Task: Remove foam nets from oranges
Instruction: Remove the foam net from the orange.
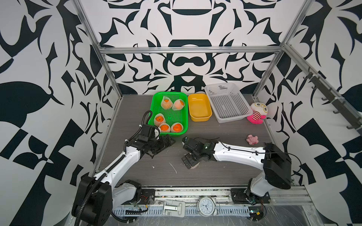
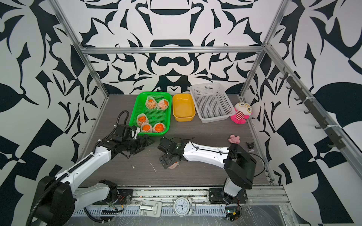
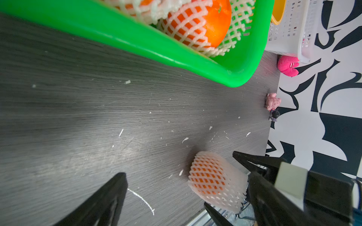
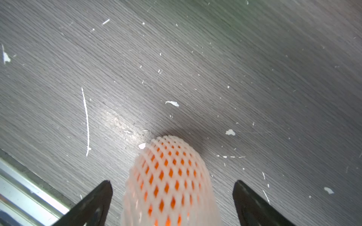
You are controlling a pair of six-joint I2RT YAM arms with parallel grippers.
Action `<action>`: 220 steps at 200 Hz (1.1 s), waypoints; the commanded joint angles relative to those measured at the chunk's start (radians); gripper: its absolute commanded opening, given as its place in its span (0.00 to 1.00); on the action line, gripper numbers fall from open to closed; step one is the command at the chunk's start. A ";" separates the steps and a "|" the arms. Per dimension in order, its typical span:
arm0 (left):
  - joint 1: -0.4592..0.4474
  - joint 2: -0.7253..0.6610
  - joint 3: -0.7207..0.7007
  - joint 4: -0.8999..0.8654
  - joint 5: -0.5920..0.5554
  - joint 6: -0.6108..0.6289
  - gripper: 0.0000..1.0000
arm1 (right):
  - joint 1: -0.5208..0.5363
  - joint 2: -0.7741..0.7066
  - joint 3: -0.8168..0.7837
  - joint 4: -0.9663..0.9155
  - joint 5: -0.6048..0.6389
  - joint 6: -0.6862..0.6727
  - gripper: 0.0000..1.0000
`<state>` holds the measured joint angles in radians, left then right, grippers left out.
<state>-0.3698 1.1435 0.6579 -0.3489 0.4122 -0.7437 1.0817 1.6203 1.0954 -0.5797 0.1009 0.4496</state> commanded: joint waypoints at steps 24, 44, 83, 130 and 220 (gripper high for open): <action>-0.003 -0.035 -0.040 0.001 0.013 -0.006 0.99 | 0.006 -0.061 0.048 -0.007 0.021 -0.003 0.99; -0.003 -0.046 -0.045 -0.002 0.031 -0.011 1.00 | 0.005 -0.101 0.044 0.016 0.030 -0.004 0.99; -0.086 -0.055 -0.015 -0.082 0.059 0.016 0.99 | 0.006 -0.229 -0.027 0.093 0.060 -0.007 0.99; -0.223 -0.031 0.028 -0.125 0.092 0.003 0.91 | 0.004 -0.443 -0.210 0.160 0.013 -0.046 0.98; -0.431 0.069 0.142 -0.175 0.075 0.151 0.88 | 0.004 -0.820 -0.667 0.499 -0.023 0.158 0.86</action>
<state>-0.7692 1.1793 0.7715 -0.5018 0.4934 -0.6468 1.0824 0.8417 0.4973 -0.2298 0.1009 0.5144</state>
